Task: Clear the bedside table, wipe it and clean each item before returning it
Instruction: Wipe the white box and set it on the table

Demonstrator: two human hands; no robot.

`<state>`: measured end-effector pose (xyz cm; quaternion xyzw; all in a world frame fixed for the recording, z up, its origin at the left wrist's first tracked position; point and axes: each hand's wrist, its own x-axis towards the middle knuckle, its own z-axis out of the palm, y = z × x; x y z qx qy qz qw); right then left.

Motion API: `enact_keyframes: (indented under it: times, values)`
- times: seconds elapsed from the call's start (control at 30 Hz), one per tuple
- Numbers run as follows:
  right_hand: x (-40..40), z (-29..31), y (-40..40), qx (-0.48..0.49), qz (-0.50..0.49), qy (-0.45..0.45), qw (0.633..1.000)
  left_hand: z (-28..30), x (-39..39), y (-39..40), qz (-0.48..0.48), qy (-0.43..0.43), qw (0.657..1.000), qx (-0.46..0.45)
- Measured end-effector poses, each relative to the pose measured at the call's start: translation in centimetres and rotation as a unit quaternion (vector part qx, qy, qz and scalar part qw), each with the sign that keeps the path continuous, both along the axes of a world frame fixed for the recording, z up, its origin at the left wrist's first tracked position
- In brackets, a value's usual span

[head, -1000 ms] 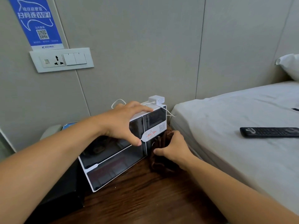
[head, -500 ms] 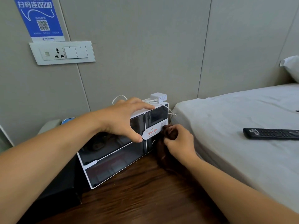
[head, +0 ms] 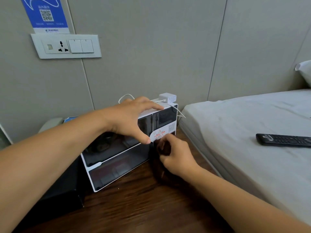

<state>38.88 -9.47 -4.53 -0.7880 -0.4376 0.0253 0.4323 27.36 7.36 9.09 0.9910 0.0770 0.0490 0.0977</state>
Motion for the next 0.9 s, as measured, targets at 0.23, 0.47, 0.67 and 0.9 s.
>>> enact_keyframes:
  times: [0.23, 0.47, 0.67, 0.9]
  values:
    - [2.9, 0.8, -0.3, -0.017, -0.113, 0.037, 0.993, 0.0, 0.0, -0.1, 0.001, 0.002, 1.000, 0.005]
    - [0.3, 0.2, -0.1, -0.041, 0.036, -0.036, 0.998, 0.0, 0.1, 0.0, 0.003, -0.007, 1.000, 0.004]
    - [1.7, 0.7, 0.1, -0.026, -0.127, 0.012, 0.992, 0.0, 0.2, -0.3, 0.002, -0.017, 1.000, 0.006]
    - [-0.6, 0.3, 0.3, -0.052, 0.013, -0.028, 0.998, 0.1, 0.0, -0.4, 0.005, -0.018, 1.000, 0.002]
